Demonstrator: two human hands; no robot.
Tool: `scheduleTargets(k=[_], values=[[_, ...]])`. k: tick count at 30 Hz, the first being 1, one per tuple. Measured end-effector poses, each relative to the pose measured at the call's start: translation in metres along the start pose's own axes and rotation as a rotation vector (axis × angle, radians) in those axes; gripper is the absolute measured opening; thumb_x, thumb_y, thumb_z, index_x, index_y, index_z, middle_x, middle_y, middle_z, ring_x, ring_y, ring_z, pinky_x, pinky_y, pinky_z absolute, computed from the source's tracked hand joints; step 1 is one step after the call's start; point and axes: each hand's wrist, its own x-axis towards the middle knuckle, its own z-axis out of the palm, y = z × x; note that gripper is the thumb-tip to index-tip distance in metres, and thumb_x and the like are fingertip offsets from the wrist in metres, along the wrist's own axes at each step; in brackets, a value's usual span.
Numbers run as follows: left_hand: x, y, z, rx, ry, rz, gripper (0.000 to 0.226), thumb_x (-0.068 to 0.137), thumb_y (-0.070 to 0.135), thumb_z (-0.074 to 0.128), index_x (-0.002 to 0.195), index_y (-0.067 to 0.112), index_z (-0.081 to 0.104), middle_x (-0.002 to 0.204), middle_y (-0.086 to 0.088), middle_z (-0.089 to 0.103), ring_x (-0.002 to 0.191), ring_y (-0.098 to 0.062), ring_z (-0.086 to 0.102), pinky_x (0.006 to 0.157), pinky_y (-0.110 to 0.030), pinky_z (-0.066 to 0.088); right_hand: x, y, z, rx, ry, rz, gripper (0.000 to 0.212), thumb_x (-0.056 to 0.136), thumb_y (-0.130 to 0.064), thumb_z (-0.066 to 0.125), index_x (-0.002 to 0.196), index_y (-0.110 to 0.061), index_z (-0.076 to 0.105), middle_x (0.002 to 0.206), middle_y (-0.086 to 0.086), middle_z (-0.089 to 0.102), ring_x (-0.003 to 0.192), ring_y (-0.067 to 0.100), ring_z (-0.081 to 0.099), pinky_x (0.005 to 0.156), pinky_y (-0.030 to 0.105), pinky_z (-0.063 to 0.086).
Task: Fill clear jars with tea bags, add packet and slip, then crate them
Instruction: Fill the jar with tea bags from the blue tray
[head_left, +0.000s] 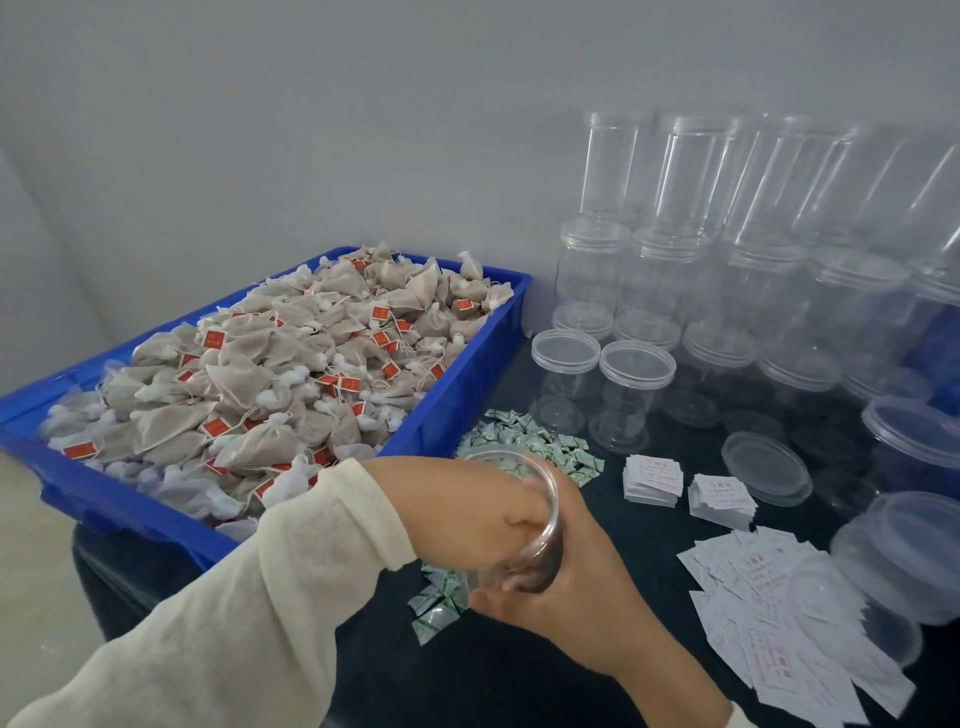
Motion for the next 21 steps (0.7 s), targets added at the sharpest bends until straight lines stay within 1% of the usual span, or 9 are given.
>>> scheduleTargets(k=[3,5,7,8,9,11,14,16,21], values=[[-0.007,-0.006,-0.003,-0.058,0.122,0.032,0.026,0.101,0.022,0.038,0.118,0.020,0.058,0.101,0.007,0.064,0.079,-0.001,0.056,0.072,-0.008,0.042,0.000,-0.001,0.001,0.028,-0.007,-0.025,0.099,0.061,-0.019,0.090,0.134,-0.053,0.032,0.117,-0.027,0.058,0.095,0.000,0.067,0.073,0.011,0.051],[-0.017,-0.021,-0.007,-0.157,0.414,0.016,0.022,0.098,0.036,0.039,0.113,0.033,0.055,0.093,0.016,0.066,0.081,0.005,0.060,0.072,-0.008,0.045,0.000,-0.002,-0.001,0.000,0.028,-0.016,0.094,0.058,-0.029,0.089,0.127,-0.061,0.034,0.117,-0.034,0.052,0.102,-0.005,0.062,0.076,0.007,0.048],[-0.031,-0.049,-0.011,-0.249,0.735,-0.074,0.017,0.096,0.036,0.042,0.109,0.038,0.053,0.086,0.017,0.068,0.079,0.010,0.061,0.071,-0.009,0.045,-0.002,-0.001,-0.003,-0.045,0.069,0.000,0.095,0.053,-0.041,0.087,0.122,-0.071,0.029,0.119,-0.039,0.046,0.114,-0.014,0.049,0.081,0.000,0.041],[-0.040,-0.064,-0.012,-0.200,0.810,-0.162,0.017,0.097,0.032,0.045,0.110,0.036,0.054,0.088,0.016,0.068,0.076,0.010,0.061,0.069,-0.008,0.044,-0.004,0.001,-0.005,-0.055,0.074,0.005,0.096,0.053,-0.044,0.087,0.121,-0.073,0.027,0.120,-0.039,0.045,0.116,-0.017,0.045,0.081,-0.002,0.039],[-0.048,-0.079,-0.012,-0.088,0.786,-0.289,0.018,0.097,0.030,0.047,0.114,0.034,0.055,0.096,0.014,0.068,0.076,0.007,0.061,0.071,-0.010,0.046,-0.005,0.004,-0.007,-0.066,0.077,0.011,0.097,0.052,-0.045,0.087,0.122,-0.073,0.026,0.121,-0.039,0.044,0.117,-0.018,0.043,0.082,-0.003,0.037],[-0.059,-0.105,-0.008,0.141,0.502,-0.573,0.029,0.097,0.028,0.051,0.126,0.029,0.053,0.113,0.006,0.064,0.092,-0.002,0.061,0.084,-0.021,0.051,-0.008,0.009,-0.009,-0.076,0.082,0.020,0.099,0.052,-0.045,0.087,0.125,-0.072,0.026,0.122,-0.040,0.044,0.117,-0.019,0.043,0.082,-0.004,0.037],[-0.063,-0.114,0.010,0.282,0.140,-0.821,0.034,0.092,0.036,0.056,0.125,0.030,0.054,0.113,0.009,0.061,0.099,-0.010,0.058,0.091,-0.028,0.050,-0.008,0.012,-0.008,-0.059,0.074,0.035,0.099,0.052,-0.041,0.088,0.123,-0.074,0.028,0.119,-0.043,0.044,0.116,-0.021,0.042,0.079,-0.004,0.038],[-0.060,-0.115,0.021,0.297,0.092,-0.860,0.032,0.088,0.040,0.059,0.118,0.030,0.056,0.107,0.010,0.061,0.097,-0.011,0.057,0.091,-0.030,0.050,-0.007,0.012,-0.007,-0.076,0.066,0.043,0.098,0.052,-0.041,0.088,0.122,-0.073,0.028,0.120,-0.044,0.043,0.117,-0.023,0.041,0.079,-0.004,0.038],[-0.055,-0.124,0.025,0.261,0.213,-0.842,0.027,0.088,0.032,0.060,0.115,0.030,0.060,0.098,0.010,0.059,0.093,-0.011,0.057,0.091,-0.030,0.051,-0.006,0.011,-0.006,-0.098,0.055,0.056,0.096,0.053,-0.042,0.088,0.123,-0.070,0.029,0.122,-0.043,0.042,0.117,-0.024,0.039,0.078,-0.005,0.038]])
